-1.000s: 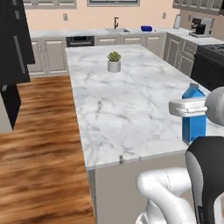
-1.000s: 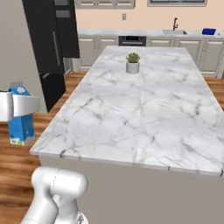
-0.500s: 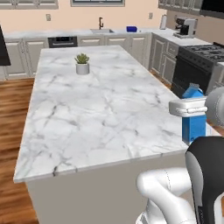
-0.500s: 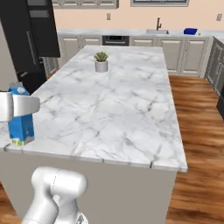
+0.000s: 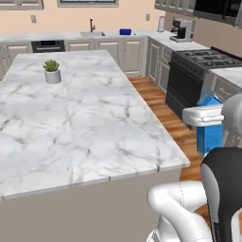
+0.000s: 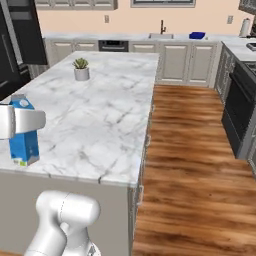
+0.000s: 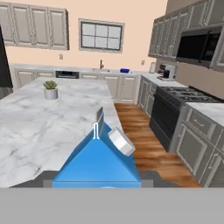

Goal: Take out the milk from the fridge and place it on the tray on the counter. Then take the sugar cube near the tray and place it in the tray.

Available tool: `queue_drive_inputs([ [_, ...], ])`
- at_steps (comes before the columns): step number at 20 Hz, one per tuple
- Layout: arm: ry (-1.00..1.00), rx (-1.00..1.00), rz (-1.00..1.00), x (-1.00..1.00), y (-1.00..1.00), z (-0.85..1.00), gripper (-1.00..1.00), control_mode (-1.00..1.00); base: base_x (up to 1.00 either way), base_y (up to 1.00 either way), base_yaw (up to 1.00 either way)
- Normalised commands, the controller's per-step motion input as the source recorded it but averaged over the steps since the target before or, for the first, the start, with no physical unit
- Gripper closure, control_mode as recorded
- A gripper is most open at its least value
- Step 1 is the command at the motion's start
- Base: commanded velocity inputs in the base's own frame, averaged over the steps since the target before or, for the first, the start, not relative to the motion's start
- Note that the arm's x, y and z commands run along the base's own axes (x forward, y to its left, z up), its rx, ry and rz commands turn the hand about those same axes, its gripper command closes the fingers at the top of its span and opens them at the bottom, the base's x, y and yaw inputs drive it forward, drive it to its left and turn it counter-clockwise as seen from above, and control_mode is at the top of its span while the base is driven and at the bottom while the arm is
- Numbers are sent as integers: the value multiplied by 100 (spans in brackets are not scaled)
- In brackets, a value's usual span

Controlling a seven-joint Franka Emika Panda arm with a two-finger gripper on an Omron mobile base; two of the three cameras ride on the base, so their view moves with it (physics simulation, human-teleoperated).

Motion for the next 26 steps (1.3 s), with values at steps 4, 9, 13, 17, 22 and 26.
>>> queue_drive_inputs([
  [4, 0, 0, 0, 0, 0, 0, 100, 100, 0, -100, 3],
  [9, 0, 0, 0, 0, 0, 0, 100, 100, 21, -100, 8],
  [13, 0, 0, 0, 0, 0, 0, 100, 100, 100, -100, 25],
  [17, 0, 0, 0, 0, 0, 0, 100, 100, 100, -100, 10],
  [22, 0, 0, 0, 0, 0, 0, 100, 100, 100, -43, -7],
  [26, 0, 0, 0, 0, 0, 0, 100, 100, 100, 0, 0],
])
